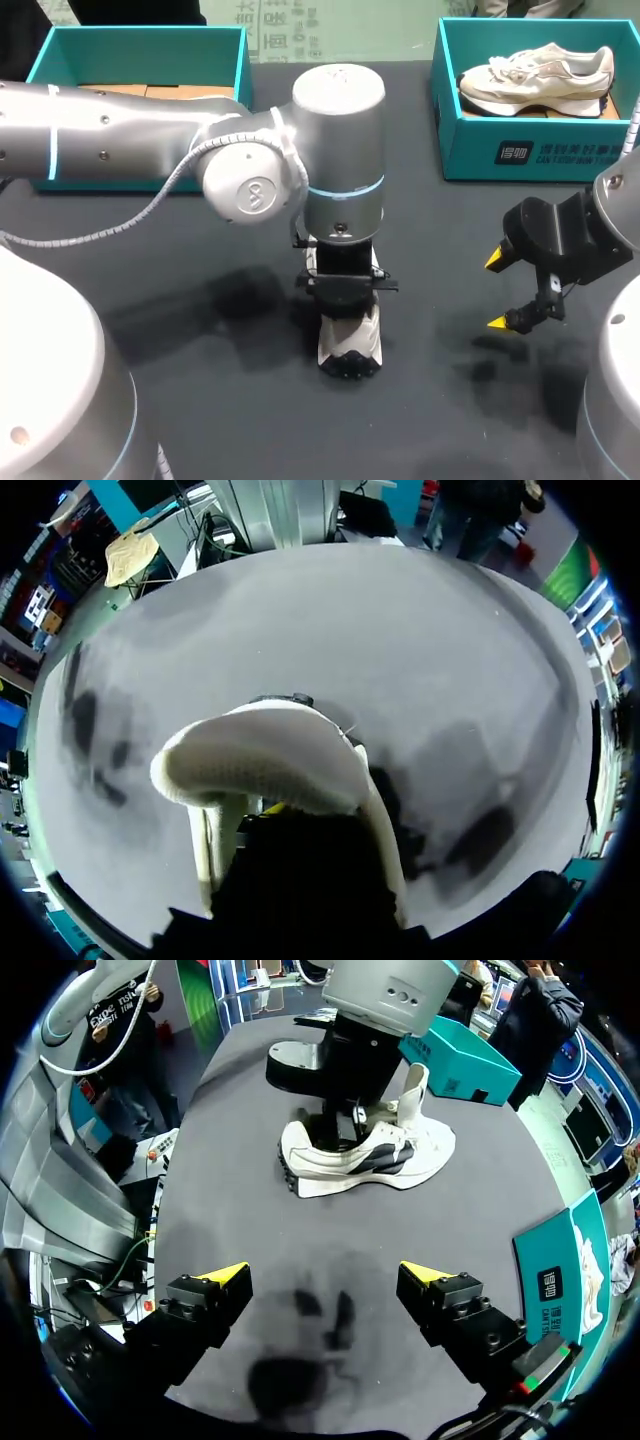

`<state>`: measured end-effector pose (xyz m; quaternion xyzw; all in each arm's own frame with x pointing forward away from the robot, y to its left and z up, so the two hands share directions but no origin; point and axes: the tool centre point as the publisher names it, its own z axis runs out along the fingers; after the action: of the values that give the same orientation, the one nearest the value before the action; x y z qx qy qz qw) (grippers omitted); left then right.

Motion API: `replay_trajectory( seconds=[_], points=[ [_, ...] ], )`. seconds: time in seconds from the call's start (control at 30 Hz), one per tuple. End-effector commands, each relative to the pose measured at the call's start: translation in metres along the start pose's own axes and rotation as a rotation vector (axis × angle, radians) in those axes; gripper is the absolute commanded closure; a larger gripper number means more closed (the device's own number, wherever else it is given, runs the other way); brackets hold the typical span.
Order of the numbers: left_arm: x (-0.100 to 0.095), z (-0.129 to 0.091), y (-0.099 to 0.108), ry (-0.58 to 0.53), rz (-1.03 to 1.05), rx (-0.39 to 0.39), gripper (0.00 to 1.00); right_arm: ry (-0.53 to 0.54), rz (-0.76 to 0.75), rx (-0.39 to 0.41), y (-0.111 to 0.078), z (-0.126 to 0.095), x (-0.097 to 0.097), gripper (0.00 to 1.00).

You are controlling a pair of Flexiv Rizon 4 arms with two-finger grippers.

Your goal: Take the shoe out of the shoebox, open the shoe tongue, remove and reinsert the insole, then place the shoe into the shoebox

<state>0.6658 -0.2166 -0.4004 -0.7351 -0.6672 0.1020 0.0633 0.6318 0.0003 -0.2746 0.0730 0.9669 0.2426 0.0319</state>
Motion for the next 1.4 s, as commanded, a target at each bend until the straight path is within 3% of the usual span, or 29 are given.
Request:
replay_trajectory(
  seconds=[0.03,0.43,0.67,1.0,1.4],
  points=[
    [-0.001,0.003,0.009,0.007,-0.038,-0.027,1.0,-0.004,0.0,0.001,-0.001,0.0,0.002,0.0],
    [-0.001,-0.051,0.005,-0.043,-0.047,-0.149,1.0,-0.004,0.0,0.001,-0.001,0.0,0.002,0.0],
    [-0.002,-0.068,0.008,-0.053,-0.076,-0.257,1.0,-0.004,0.0,0.001,-0.001,0.0,0.002,0.0],
    [0.003,-0.07,0.026,-0.015,-0.122,-0.331,1.0,-0.004,0.0,0.001,-0.001,0.0,0.002,0.0],
    [-0.003,-0.057,0.037,0.015,-0.119,-0.334,1.0,-0.004,0.0,0.001,-0.001,0.0,0.002,0.0]
  ],
)
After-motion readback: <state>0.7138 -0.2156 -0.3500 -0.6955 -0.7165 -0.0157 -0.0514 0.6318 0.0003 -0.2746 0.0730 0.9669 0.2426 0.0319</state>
